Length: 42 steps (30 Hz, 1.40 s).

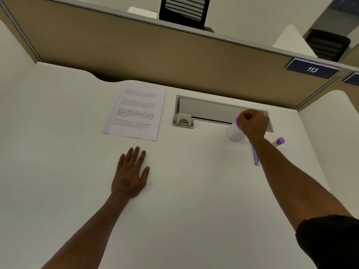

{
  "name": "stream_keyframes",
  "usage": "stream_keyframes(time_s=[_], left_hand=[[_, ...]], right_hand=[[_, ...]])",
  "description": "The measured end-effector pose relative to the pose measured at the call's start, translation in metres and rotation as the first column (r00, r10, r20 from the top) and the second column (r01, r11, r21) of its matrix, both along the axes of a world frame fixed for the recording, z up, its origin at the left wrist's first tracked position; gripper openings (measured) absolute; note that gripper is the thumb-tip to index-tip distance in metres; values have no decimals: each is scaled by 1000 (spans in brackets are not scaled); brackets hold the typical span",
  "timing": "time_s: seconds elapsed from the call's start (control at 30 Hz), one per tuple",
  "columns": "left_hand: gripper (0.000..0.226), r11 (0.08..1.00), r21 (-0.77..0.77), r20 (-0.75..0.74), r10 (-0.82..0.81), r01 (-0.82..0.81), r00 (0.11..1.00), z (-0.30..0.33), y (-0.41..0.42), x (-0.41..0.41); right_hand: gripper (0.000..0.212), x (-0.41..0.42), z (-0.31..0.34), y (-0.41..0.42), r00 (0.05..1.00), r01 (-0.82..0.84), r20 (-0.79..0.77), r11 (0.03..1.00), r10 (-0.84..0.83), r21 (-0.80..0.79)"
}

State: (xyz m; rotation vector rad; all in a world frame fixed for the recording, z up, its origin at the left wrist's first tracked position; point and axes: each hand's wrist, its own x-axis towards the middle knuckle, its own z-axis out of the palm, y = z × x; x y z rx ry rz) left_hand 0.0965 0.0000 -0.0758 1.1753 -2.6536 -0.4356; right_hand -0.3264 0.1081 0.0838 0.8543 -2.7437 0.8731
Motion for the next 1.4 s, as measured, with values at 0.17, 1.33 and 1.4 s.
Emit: stream_keyframes(time_s=[0.17,1.33,1.4], left_hand=[[63,1000,-12,33,-1,1,999,5,1,-2],[56,994,8,62,-109,109,992,10,-8,30],[56,994,9,63,-107,107,992,10,-8,31]], right_hand=[[10,121,-40,19,917,-341,191,937,350,-79],[48,341,-126,68,851,-509,230,850,473,135],[49,352,-128,65,838,-535,219,831,499,152]])
